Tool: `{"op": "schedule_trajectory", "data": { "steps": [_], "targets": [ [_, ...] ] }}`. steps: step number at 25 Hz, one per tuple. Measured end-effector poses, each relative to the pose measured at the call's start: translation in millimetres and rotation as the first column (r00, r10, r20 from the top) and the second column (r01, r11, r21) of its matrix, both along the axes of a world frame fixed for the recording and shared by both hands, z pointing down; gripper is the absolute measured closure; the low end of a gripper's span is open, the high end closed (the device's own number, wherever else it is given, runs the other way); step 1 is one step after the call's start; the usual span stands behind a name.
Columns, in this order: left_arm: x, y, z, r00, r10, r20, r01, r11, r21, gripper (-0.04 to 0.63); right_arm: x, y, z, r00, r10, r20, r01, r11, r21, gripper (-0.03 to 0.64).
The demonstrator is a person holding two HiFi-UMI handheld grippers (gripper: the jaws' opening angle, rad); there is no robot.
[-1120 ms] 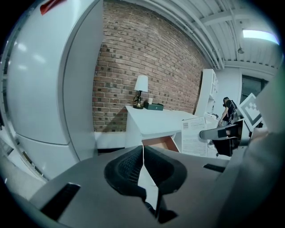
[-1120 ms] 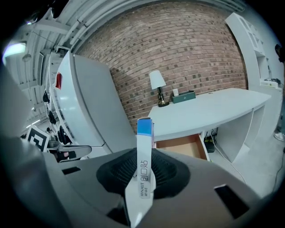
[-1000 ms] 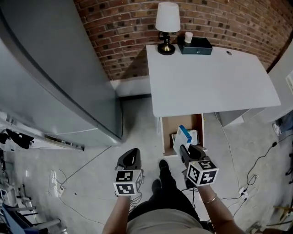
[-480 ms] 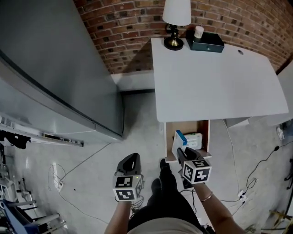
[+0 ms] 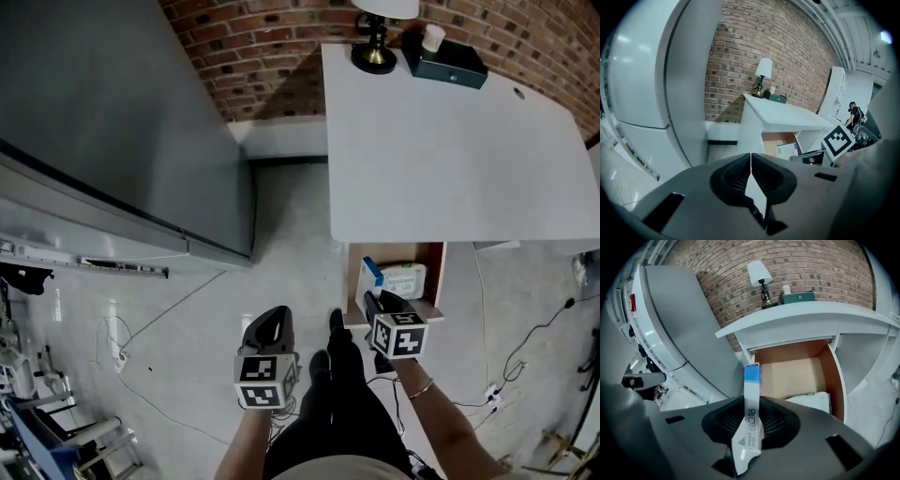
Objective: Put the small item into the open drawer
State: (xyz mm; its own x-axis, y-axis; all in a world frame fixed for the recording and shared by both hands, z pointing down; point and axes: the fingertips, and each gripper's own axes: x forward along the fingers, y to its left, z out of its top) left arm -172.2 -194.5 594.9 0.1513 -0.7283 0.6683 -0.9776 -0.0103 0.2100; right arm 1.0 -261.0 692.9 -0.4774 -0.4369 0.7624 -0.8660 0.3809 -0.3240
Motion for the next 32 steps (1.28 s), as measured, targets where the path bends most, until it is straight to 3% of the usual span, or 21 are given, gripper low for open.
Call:
{"op": "schedule_trajectory", "data": {
  "steps": [21, 32],
  "targets": [
    [-6.9, -39.6, 68.9, 0.999, -0.034, -0.027, 0.033, 0.998, -0.05, 0.572, -18.9, -34.6, 124.5, 0.983, -0.058, -0.174, 0.031, 0.987, -0.155, 0.517],
    [-9.9, -48.4, 77.7, 0.998, -0.059, -0.03, 0.057, 0.997, -0.054, 0.572, -22.8, -28.3, 151.8, 0.979, -0.064, -0.193, 0.022, 0.977, -0.214, 0.517]
  ]
}}
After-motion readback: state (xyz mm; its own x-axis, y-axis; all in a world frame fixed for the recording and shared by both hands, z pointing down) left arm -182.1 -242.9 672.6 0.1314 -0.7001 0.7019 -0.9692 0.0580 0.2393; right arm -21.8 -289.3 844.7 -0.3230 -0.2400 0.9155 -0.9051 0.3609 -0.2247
